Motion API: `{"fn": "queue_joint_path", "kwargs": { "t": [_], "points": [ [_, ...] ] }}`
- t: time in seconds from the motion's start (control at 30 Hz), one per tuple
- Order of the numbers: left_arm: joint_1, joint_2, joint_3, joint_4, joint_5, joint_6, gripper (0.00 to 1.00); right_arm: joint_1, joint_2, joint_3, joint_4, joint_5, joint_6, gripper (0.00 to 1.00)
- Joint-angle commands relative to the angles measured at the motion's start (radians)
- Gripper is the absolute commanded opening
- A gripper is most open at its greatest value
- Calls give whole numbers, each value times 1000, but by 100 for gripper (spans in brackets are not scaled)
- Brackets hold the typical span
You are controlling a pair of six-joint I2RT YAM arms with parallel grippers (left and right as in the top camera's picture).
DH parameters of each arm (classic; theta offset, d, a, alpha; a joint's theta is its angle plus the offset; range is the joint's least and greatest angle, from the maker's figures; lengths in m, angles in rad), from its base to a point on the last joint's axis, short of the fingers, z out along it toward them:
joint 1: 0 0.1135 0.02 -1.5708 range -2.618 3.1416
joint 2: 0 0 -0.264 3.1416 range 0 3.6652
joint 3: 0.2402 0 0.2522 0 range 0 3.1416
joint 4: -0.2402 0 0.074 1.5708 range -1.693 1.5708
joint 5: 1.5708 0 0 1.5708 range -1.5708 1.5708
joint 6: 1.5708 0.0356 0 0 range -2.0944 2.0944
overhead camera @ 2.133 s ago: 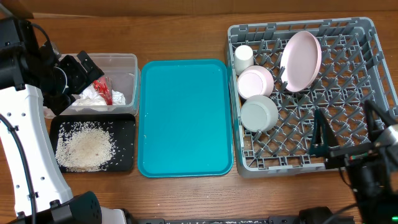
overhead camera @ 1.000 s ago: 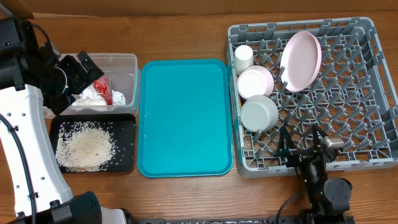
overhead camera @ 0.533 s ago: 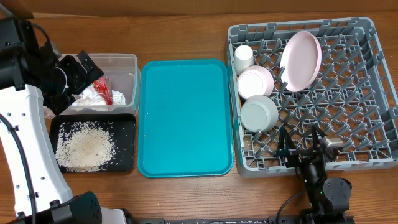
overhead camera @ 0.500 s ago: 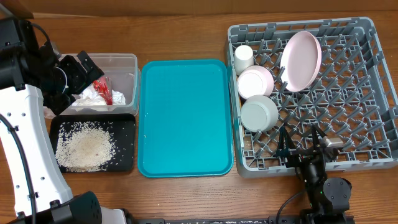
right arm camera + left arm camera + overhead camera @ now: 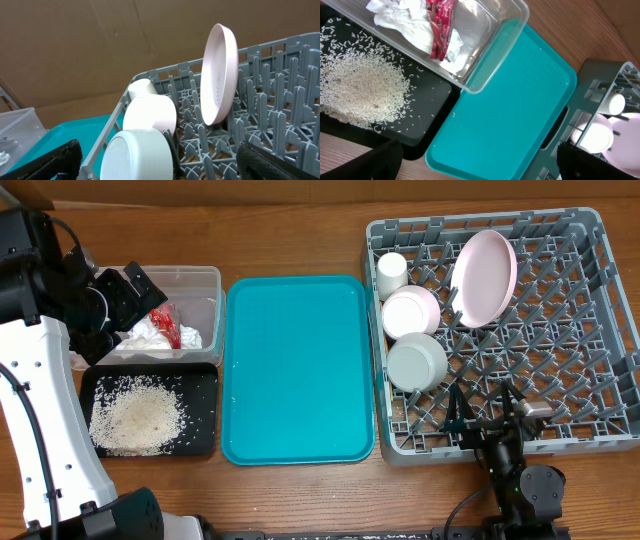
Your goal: Sort waste into correct bins and load items into the dishwasher
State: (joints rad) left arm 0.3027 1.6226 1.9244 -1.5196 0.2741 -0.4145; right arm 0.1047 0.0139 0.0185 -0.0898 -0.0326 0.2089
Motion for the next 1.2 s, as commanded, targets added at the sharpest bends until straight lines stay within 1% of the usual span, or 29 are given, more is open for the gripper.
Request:
{"fn": "queue_joint_path", "kwargs": {
  "t": [0.0, 0.2, 0.3, 0.4, 0.53, 0.63, 0.7, 0.77, 0.83, 1.0, 1.17],
  "points": [
    [-2, -1, 13, 2, 7, 18, 100, -5, -11, -11, 7, 12, 2, 100],
    [-10, -19, 13, 2, 6, 18, 100, -5, -11, -11, 7, 12, 2, 100],
    [-23, -64, 13, 2, 6, 19, 100, -5, -11, -11, 7, 12, 2, 100],
    [-70, -133, 13, 2, -7, 19, 100, -5, -11, -11, 7, 12, 2, 100],
    [-167, -225, 13, 2, -108, 19, 100, -5, -11, -11, 7, 12, 2, 100],
    [-272, -315, 2, 3, -245, 19, 100, -5, -11, -11, 7, 12, 2, 100],
    [-319, -367, -28, 18, -263, 18, 100, -5, -11, -11, 7, 12, 2, 100],
    [-348, -422, -82, 66, -262, 16, 100, -5, -11, -11, 7, 12, 2, 100],
    [-359, -485, -159, 147, -262, 13, 100, -5, -11, -11, 7, 12, 2, 100],
    [-358, -660, -404, 364, -256, 14, 100, -5, -11, -11, 7, 12, 2, 100],
    [-357, -847, -691, 658, -256, 14, 100, -5, -11, -11, 7, 12, 2, 100]
  ]
}}
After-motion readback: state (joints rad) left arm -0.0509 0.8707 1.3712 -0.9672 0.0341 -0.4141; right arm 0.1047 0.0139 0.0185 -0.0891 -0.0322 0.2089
